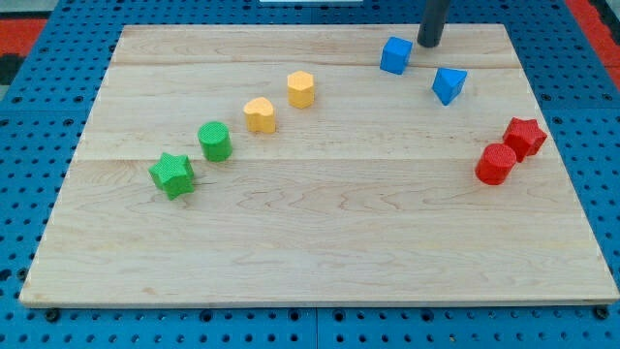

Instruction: Move the blue cube left to the blue triangle

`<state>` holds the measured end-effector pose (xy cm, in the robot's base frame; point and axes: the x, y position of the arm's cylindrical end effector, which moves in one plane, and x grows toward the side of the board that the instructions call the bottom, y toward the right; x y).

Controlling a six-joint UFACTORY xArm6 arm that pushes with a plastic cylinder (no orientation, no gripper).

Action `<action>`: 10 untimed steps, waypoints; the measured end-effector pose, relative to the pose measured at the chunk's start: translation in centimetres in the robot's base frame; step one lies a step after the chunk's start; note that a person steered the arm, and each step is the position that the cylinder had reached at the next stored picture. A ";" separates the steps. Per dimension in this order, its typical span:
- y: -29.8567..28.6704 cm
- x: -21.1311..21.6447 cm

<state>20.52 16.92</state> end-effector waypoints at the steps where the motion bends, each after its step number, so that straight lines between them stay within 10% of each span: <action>1: -1.5 -1.4; 7: -4.1 10.8; 10: -7.1 2.0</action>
<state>22.48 9.81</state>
